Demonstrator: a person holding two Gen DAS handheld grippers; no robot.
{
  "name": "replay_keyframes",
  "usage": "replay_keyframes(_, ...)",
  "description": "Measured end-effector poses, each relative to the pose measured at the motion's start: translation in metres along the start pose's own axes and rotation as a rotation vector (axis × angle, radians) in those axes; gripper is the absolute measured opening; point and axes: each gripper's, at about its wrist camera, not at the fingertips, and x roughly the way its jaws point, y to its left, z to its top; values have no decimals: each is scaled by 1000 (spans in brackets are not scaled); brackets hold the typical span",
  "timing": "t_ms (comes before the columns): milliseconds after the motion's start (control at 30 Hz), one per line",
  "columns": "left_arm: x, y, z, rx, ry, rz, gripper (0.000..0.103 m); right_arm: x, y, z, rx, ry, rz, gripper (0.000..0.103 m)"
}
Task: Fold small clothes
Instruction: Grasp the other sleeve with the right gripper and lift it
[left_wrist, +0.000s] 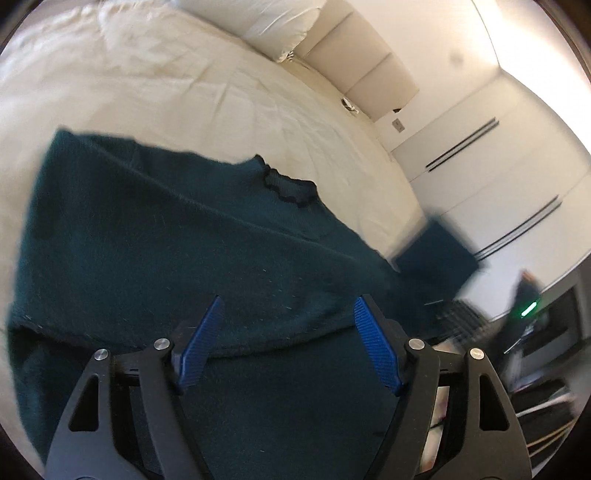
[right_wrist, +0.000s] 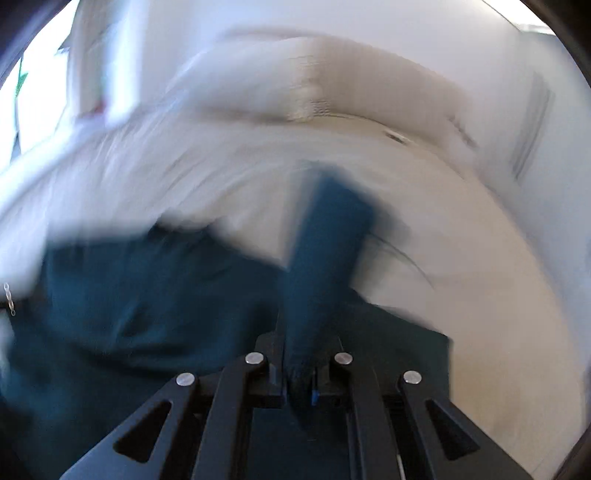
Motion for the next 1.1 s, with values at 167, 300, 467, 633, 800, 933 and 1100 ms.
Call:
replay_keyframes(167,6,0,6,-30,51,-67,73,26,66,-9,-85,62,39,10)
replay_keyframes(300,16,3,5,-91,96,-112,73,28,54,-18,-4,80,83,10)
replay_keyframes(467,35,10,6,-198,153,-185,73,10,49,-21,63,18,119,10)
replay_keyframes(633,61,1,12,-257,217,-276,73,6,51,-21,99,-13,165,10)
replay_keyframes(800,82,1,15,-290,258,-305,52,10,57,-21,107,-4,195,14)
replay_keyframes(933,90,5,16,-297,273,-298,17,5,51,-24,126,-5,228,33)
replay_keyframes(1100,79,3,23,-220,237,-252,7,-15,17,-48,289,-9,347,68)
